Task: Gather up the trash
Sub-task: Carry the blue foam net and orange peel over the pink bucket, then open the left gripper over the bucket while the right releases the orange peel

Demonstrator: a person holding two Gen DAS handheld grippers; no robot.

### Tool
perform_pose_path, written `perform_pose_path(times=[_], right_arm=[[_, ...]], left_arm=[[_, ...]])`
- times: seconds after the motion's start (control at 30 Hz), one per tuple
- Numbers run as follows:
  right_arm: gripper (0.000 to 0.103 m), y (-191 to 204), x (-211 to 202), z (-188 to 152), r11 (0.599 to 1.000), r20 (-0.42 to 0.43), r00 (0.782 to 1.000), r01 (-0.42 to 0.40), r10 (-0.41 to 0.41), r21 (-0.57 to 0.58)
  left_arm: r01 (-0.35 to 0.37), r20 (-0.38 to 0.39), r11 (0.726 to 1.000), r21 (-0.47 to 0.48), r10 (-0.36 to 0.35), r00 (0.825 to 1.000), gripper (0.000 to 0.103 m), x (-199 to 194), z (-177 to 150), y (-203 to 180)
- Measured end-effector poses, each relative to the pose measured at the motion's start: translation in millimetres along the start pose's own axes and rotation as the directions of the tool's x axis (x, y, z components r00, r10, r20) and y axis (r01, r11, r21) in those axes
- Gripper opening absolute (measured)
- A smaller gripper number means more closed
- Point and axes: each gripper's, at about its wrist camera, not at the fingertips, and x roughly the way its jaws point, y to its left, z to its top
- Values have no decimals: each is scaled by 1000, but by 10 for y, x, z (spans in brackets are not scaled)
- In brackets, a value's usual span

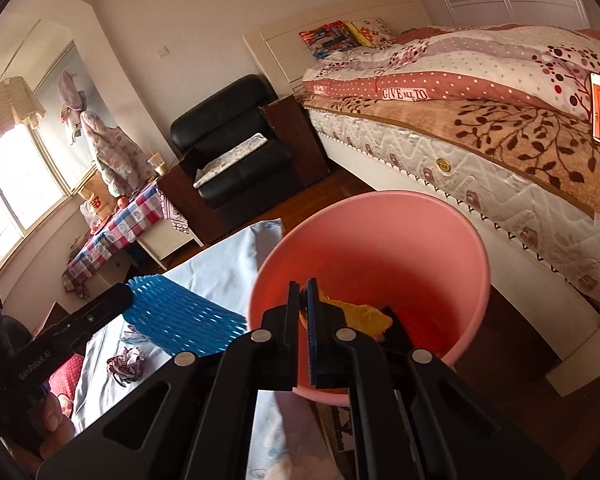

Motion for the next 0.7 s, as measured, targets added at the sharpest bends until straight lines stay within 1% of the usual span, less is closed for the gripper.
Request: perform_pose_path(times=[0.23, 0.37, 0.43, 0.5, 0.6, 0.7], right_arm=[[4, -208, 56, -15, 999, -26, 999, 19, -19, 26], [4, -283, 73, -26, 999, -28, 999, 24, -23, 41], [4, -332, 81, -25, 998, -26, 999, 30, -28, 53], [4, -369, 98, -22, 998, -31, 999, 32, -30, 62], [4, -419, 120, -21, 996, -42, 998, 44, -41, 79], [5, -486, 155, -21, 994, -57, 998, 43, -38, 103]], left_arm=[[20, -49, 998, 53, -18, 999, 6, 363, -67, -276], [28, -63, 998, 63, -24, 998, 7, 502, -95, -377], [32, -60, 997, 66, -28, 998, 13, 550, -100, -414], [37, -62, 997, 65, -33, 998, 38, 570, -108, -425], [58, -52, 997, 52, -56, 997, 44, 562, -106, -435], [65, -51, 997, 45, -63, 997, 47, 554, -97, -433]])
